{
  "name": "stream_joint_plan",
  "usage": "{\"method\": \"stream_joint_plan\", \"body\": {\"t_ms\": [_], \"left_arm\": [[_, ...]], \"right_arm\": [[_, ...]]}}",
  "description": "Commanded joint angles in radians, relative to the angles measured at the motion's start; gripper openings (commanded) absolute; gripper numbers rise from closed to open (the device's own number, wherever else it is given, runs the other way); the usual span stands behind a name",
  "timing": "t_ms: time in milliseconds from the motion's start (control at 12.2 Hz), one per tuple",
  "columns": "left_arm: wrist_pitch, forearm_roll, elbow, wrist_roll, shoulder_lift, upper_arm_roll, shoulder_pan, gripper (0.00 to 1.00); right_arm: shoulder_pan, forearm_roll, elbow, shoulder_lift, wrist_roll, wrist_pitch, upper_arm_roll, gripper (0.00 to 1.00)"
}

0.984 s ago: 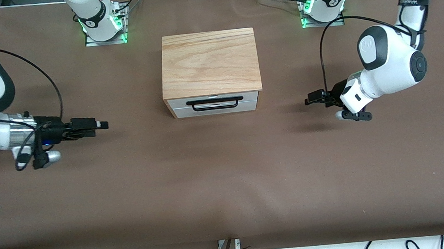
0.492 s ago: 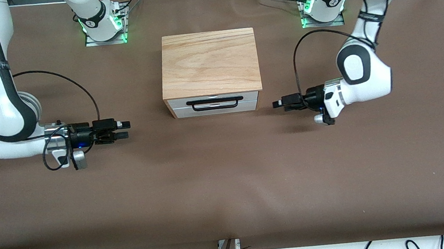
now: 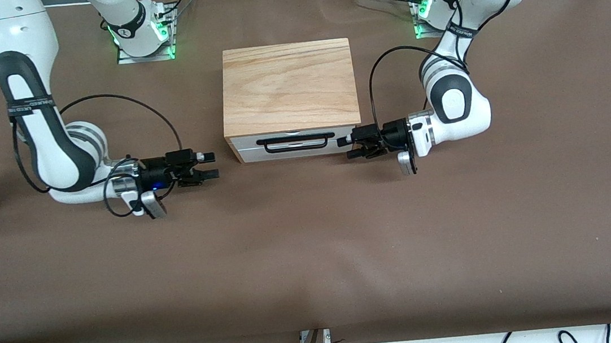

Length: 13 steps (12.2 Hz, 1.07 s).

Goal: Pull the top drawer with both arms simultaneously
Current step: 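Move both grippers inward toward the black drawer handle from either end, then close the left and right grippers on the ends of the black handle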

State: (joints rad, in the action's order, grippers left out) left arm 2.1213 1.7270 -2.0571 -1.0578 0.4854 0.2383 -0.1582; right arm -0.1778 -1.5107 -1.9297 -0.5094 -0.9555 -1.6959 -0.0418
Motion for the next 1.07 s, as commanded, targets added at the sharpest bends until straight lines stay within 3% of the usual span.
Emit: {"method": "stream_joint_plan", "body": {"t_ms": [0,410,984], "left_arm": [[-0.059,0.081,0.025,-0.175,0.076,0.019,0.005,1.0],[-0.132,0.209,0.057,-0.336,0.177,0.085,0.011,1.0],[-0.245,0.197,0.057,-0.45,0.226,0.099,0.042,0.95]], "right_arm": [[-0.043,-0.101,-0.066,0.008,-0.11,-0.025,-0.004,1.0],[-0.117,-0.27,-0.1,-0.084,-0.356,-0.01,-0.004,1.0],[-0.198,-0.408,-0.094,-0.129,-0.401,0.016,-0.004,1.0]]}}
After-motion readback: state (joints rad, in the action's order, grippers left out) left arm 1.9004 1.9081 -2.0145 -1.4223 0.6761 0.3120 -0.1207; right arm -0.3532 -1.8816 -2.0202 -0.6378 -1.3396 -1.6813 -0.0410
